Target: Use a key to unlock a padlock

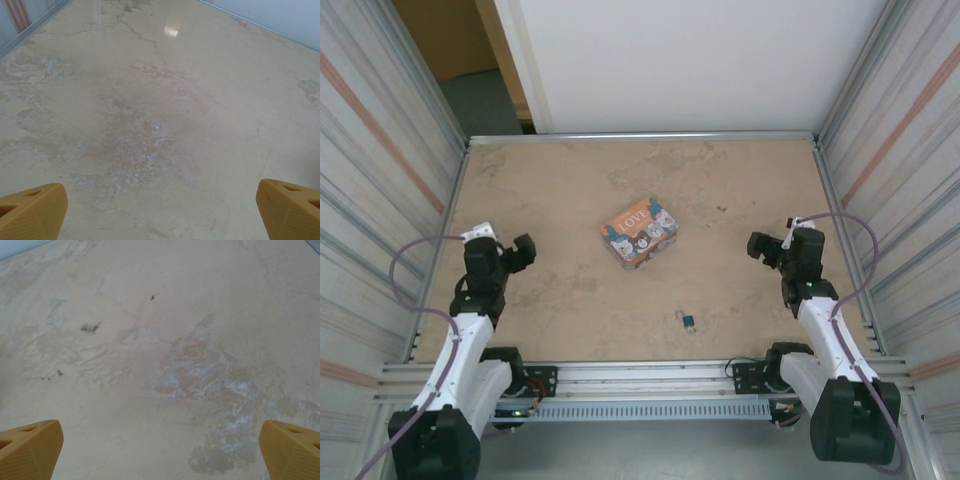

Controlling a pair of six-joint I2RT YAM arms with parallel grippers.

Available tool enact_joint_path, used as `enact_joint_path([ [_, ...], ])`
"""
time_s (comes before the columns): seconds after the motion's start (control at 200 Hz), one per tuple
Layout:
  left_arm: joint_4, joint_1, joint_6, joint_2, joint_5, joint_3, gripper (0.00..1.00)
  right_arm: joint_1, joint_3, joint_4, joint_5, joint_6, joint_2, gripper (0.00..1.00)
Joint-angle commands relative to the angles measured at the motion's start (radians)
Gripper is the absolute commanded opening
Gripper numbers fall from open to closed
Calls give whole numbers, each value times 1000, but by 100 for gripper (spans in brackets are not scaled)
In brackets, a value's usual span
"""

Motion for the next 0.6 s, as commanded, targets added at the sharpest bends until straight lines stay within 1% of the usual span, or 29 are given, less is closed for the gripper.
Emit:
enact_joint_path([
  [0.0,108,8,58,23,-49,-19,97,-5,-46,243,37,-47,40,99],
  [0.105,138,9,93,62,-56,-20,97,1,-87,365,40,-57,76,99],
  [0.18,160,8,111,84,-51,-24,97,10,-100,425,36,-79,135,99],
  [0.356,289,8,152,130,-64,-68,97,35,-135,584,18,-136,215,99],
  [0.456,322,9,184,176,-43,-64,97,43,-153,689,-12,-155,277,99],
  [0.596,445,8,210,221,6,-95,97,51,-148,789,-49,-187,346,99],
])
